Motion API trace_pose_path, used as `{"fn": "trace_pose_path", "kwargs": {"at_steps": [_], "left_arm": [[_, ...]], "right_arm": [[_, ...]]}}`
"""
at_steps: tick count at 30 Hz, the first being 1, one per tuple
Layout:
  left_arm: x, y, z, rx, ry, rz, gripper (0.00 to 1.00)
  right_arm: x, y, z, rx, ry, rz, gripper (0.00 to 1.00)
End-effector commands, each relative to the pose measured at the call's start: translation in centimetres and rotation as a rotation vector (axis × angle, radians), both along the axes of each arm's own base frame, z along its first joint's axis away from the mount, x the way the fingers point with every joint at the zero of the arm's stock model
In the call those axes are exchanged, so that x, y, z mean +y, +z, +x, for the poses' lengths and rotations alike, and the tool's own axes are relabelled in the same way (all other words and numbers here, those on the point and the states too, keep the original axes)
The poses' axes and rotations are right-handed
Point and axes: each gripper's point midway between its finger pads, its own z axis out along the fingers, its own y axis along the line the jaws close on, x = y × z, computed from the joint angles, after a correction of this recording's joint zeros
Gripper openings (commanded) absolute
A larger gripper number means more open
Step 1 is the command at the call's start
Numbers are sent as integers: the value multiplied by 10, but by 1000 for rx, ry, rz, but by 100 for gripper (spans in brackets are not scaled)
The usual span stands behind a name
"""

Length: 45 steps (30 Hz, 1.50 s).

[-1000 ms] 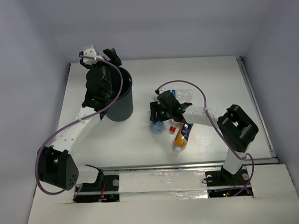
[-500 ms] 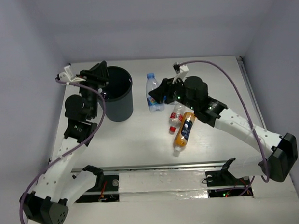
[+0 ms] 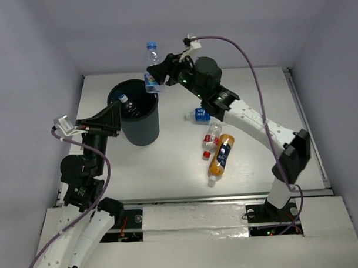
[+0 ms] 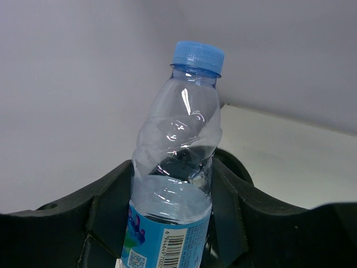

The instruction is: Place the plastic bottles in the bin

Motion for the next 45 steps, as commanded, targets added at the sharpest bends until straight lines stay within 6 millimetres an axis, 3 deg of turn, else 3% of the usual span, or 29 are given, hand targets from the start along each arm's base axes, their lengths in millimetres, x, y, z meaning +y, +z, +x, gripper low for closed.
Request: {"fn": "trace_pose_path", "kwargs": {"at_steps": [1,2,3,5,6,7,9,14,17,20,22,30,33,34,35,36,37,38,39,41,42,44,45], "left_arm": [[-11,-15,-8,21,-77,11,21],[-14,-20,-8,32,-88,20,21],[-16,-24,-7,39,-96,41,22],[-23,-26,-7,52,-122,75,23],[-25,-32,-3,75,-125,97,24],[-30,-32,-5,74,-148,114,25],[-30,-29,-9,65,-156,125,26],[-27,-14,-23,7,-159,151,35],[-35,-14,-23,15,-197,181,38],[-42,-6,-28,-9,-239,191,41],[-47,-3,-32,-29,-271,206,43],[-70,-2,-30,-31,-381,230,46],[-82,-3,-33,-33,-433,247,44],[-86,-5,-33,-29,-446,256,43],[-96,-7,-35,-30,-479,274,42],[-105,-16,-28,0,-486,289,41],[-112,-22,-25,18,-492,304,41],[-131,-27,-32,26,-537,344,40],[-147,-44,-23,83,-543,384,40],[-166,-55,-16,132,-514,430,37],[-195,-78,-20,172,-561,495,36],[-210,-91,-11,215,-511,527,29],[-228,-113,-10,257,-523,575,28]], "right_arm": [[28,30,9,-106,6,34,51],[35,44,6,-141,17,51,52],[46,29,17,-147,16,17,52],[63,22,18,-159,28,-6,52],[64,32,22,-181,18,-13,52],[77,14,28,-167,22,-42,53],[82,9,35,-175,-11,-71,53],[92,-28,48,-145,-25,-132,58],[92,-33,47,-148,-21,-132,69],[86,-28,44,-159,-28,-134,78],[79,-11,37,-184,-31,-112,85],[52,23,18,-222,-54,-66,83],[30,33,11,-220,-105,-52,66],[25,20,9,-204,-115,-74,53],[5,39,1,-219,-158,-46,45],[-5,40,-1,-222,-183,-52,34],[-15,40,-4,-214,-209,-51,29],[-29,18,2,-178,-248,-89,26],[-53,37,-10,-191,-266,-45,24],[-91,32,-6,-169,-291,-22,20],[-115,26,-19,-132,-285,18,18],[-155,22,-22,-115,-332,52,17],[-168,1,-25,-80,-357,34,17]]}}
